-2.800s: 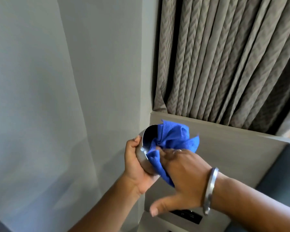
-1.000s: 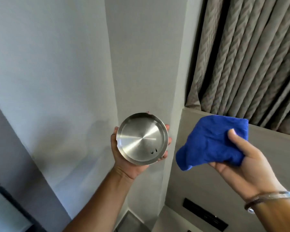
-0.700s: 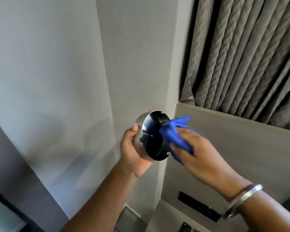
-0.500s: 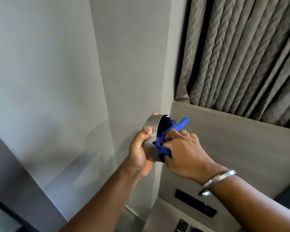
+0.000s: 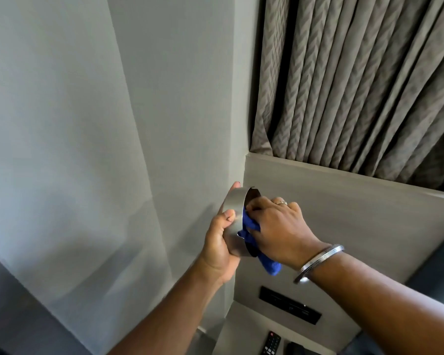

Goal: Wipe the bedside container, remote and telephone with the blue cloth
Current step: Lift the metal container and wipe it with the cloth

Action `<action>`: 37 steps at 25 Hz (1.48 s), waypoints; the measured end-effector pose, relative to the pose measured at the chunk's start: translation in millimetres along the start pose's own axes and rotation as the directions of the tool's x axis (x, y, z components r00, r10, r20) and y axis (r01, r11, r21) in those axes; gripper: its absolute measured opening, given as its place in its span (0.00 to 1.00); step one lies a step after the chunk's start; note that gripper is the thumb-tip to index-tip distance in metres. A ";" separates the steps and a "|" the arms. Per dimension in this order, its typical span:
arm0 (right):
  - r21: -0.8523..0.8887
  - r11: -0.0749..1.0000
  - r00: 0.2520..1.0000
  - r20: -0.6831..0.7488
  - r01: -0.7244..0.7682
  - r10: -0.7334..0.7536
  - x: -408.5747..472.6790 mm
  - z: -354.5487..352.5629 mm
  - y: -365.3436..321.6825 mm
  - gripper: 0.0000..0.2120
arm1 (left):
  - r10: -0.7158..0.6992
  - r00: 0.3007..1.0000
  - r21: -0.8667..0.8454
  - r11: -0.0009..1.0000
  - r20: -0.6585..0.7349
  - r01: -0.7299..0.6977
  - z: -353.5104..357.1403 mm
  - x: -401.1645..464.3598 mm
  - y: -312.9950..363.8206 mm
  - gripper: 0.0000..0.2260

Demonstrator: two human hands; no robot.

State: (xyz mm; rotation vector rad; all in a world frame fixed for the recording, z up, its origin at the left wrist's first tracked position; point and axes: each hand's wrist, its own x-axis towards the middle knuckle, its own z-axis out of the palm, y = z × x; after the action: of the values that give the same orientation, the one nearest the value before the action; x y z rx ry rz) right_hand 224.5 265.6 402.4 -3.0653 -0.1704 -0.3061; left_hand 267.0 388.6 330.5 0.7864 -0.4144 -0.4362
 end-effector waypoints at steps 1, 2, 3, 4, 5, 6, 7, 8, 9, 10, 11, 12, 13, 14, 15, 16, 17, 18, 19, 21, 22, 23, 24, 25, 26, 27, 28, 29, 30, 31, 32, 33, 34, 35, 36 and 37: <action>-0.065 0.998 1.000 -0.029 -0.009 0.007 -0.2 0.9 -1.2 0.11 | -0.001 1.000 -0.007 1.000 -0.007 0.001 0.7 1.1 -1.0 0.27; -0.119 0.993 0.999 -0.050 -0.024 0.018 -2.0 1.9 -2.6 0.12 | 0.015 1.000 -0.001 1.000 -0.008 -0.015 0.7 2.2 -1.5 0.26; -0.147 0.989 0.998 -0.053 -0.033 0.025 -4.8 1.2 -5.1 0.12 | 0.035 0.999 0.018 0.999 -0.006 -0.035 1.6 3.5 -1.2 0.26; -0.129 0.991 0.999 -0.031 -0.037 0.034 -7.5 -0.5 -7.5 0.11 | 0.045 0.999 0.034 0.998 -0.005 -0.045 3.5 4.4 0.2 0.27; -0.040 0.998 0.999 0.020 -0.048 0.049 -9.6 -3.4 -8.9 0.09 | 0.046 0.999 0.053 0.998 -0.010 -0.045 5.1 6.0 0.4 0.27; 0.115 0.990 0.992 0.105 -0.076 0.064 -9.4 -7.5 -8.1 0.08 | 0.049 0.999 0.072 0.996 -0.017 -0.048 5.4 8.1 0.2 0.28; 0.303 0.945 0.976 0.211 -0.125 0.062 -8.5 -12.8 -6.9 0.09 | 0.059 0.998 0.098 0.994 -0.021 -0.056 5.0 10.5 -1.2 0.28; 0.488 0.852 0.953 0.301 -0.191 0.041 -6.5 -18.0 -5.4 0.09 | 0.072 0.997 0.117 0.991 -0.013 -0.070 5.1 11.4 -2.6 0.28; 0.661 0.698 0.928 0.372 -0.274 0.012 -4.8 -23.6 -4.1 0.08 | 0.079 0.997 0.138 0.987 0.008 -0.079 5.1 11.4 -3.3 0.29; 0.812 0.449 0.901 0.432 -0.373 -0.031 -4.2 -27.3 -2.1 0.07 | 0.080 0.996 0.142 0.986 0.042 -0.085 5.0 11.8 -3.7 0.30; 0.879 0.113 0.876 0.473 -0.463 -0.093 -4.9 -30.6 -1.6 0.06 | 0.072 0.994 0.138 0.987 0.079 -0.082 4.2 12.0 -3.7 0.32; 0.848 -0.170 0.865 0.484 -0.501 -0.134 -6.4 -32.5 -0.7 0.07 | 0.059 0.991 0.124 0.990 0.118 -0.074 2.4 13.0 -1.7 0.34; 0.815 -0.314 0.872 0.471 -0.487 -0.131 -8.8 -31.9 3.5 0.09 | 0.035 0.990 0.115 0.992 0.138 -0.051 -1.0 14.6 2.4 0.35; 0.823 -0.334 0.885 0.455 -0.459 -0.096 -11.5 -30.2 10.4 0.11 | 0.004 0.991 0.075 0.997 0.135 -0.014 -8.3 16.7 6.9 0.35; 0.861 -0.277 0.902 0.430 -0.426 -0.051 -15.5 -29.6 19.1 0.14 | -0.038 0.993 0.005 0.999 0.109 0.038 -18.6 17.6 12.0 0.34; 0.904 -0.183 0.920 0.391 -0.387 -0.014 -21.1 -31.2 30.4 0.15 | -0.087 0.993 -0.101 0.990 0.078 0.094 -31.9 17.0 16.9 0.35; 0.936 -0.061 0.938 0.346 -0.346 0.000 -28.4 -35.5 42.2 0.15 | -0.129 0.991 -0.191 0.972 0.041 0.135 -46.5 14.6 20.9 0.35; 0.953 0.071 0.956 0.295 -0.294 -0.006 -35.9 -40.2 54.6 0.14 | -0.164 0.986 -0.259 0.951 0.035 0.167 -61.3 10.8 22.9 0.37; 0.950 0.190 0.968 0.253 -0.247 -0.005 -44.1 -44.2 64.2 0.13 | -0.193 0.978 -0.275 0.939 0.073 0.206 -71.8 5.8 25.2 0.40; 0.893 0.375 0.968 0.240 -0.250 0.074 -58.3 -33.4 75.9 0.11 | -0.194 0.949 -0.289 0.920 0.249 0.264 -80.7 -3.3 24.9 0.46; 0.845 0.453 0.959 0.255 -0.285 0.126 -63.5 -20.4 77.0 0.09 | -0.178 0.932 -0.302 0.912 0.316 0.276 -83.0 -6.1 22.0 0.46; 0.801 0.506 0.948 0.269 -0.320 0.172 -68.2 -4.9 75.2 0.08 | -0.177 0.918 -0.302 0.908 0.355 0.291 -84.6 -10.4 18.5 0.47; 0.770 0.532 0.936 0.278 -0.352 0.217 -70.4 11.3 74.5 0.09 | -0.176 0.906 -0.303 0.903 0.384 0.304 -85.7 -12.4 15.3 0.47; 0.762 0.514 0.917 0.289 -0.394 0.274 -70.5 30.8 75.2 0.11 | -0.181 0.894 -0.322 0.888 0.410 0.327 -89.0 -12.8 10.7 0.47; 0.756 0.486 0.891 0.295 -0.438 0.344 -71.6 47.4 77.0 0.12 | -0.186 0.889 -0.355 0.867 0.419 0.349 -92.5 -13.8 5.2 0.48; 0.752 0.474 0.872 0.278 -0.458 0.403 -72.0 55.7 80.3 0.13 | -0.191 0.894 -0.367 0.862 0.406 0.350 -93.1 -13.4 3.6 0.49; 0.753 0.459 0.859 0.274 -0.471 0.432 -72.2 61.8 83.1 0.13 | -0.201 0.908 -0.368 0.865 0.367 0.340 -93.4 -12.5 1.0 0.51; 0.764 0.434 0.849 0.274 -0.477 0.452 -74.0 65.9 84.5 0.13 | -0.211 0.930 -0.351 0.883 0.300 0.313 -93.6 -10.9 -2.2 0.54; 0.774 0.405 0.838 0.280 -0.486 0.468 -76.5 69.7 83.8 0.12 | -0.213 0.950 -0.348 0.893 0.231 0.285 -95.9 -9.1 -6.6 0.54; 0.769 0.389 0.822 0.297 -0.508 0.486 -77.8 74.8 82.6 0.12 | -0.201 0.962 -0.375 0.890 0.185 0.258 -100.4 -7.8 -13.2 0.51; 0.748 0.386 0.803 0.321 -0.540 0.502 -78.8 84.3 81.2 0.12 | -0.208 0.967 -0.425 0.870 0.145 0.251 -107.9 -7.2 -24.3 0.43; 0.723 0.394 0.791 0.345 -0.567 0.506 -81.2 95.3 79.6 0.12 | -0.245 0.966 -0.485 0.837 0.080 0.253 -117.1 -6.8 -38.5 0.36; 0.709 0.395 0.784 0.367 -0.584 0.501 -83.5 107.4 78.6 0.12 | -0.316 0.948 -0.525 0.813 -0.035 0.251 -129.8 -6.4 -54.1 0.31; 0.704 0.364 0.762 0.394 -0.609 0.514 -87.4 120.9 77.1 0.11 | -0.391 0.903 -0.518 0.818 -0.181 0.250 -145.0 -8.6 -72.0 0.28; 0.706 0.304 0.727 0.427 -0.640 0.538 -92.5 132.5 75.8 0.10 | -0.446 0.837 -0.480 0.837 -0.317 0.264 -159.1 -12.4 -88.9 0.26; 0.704 0.224 0.678 0.468 -0.674 0.567 -97.5 144.7 75.4 0.09 | -0.474 0.781 -0.435 0.852 -0.407 0.291 -172.5 -16.7 -107.0 0.25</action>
State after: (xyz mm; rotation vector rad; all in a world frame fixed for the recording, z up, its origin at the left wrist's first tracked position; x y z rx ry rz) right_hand 166.3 190.4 237.8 -1.8800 0.7205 0.0369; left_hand 317.4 430.2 137.7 0.6006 0.3287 -0.6504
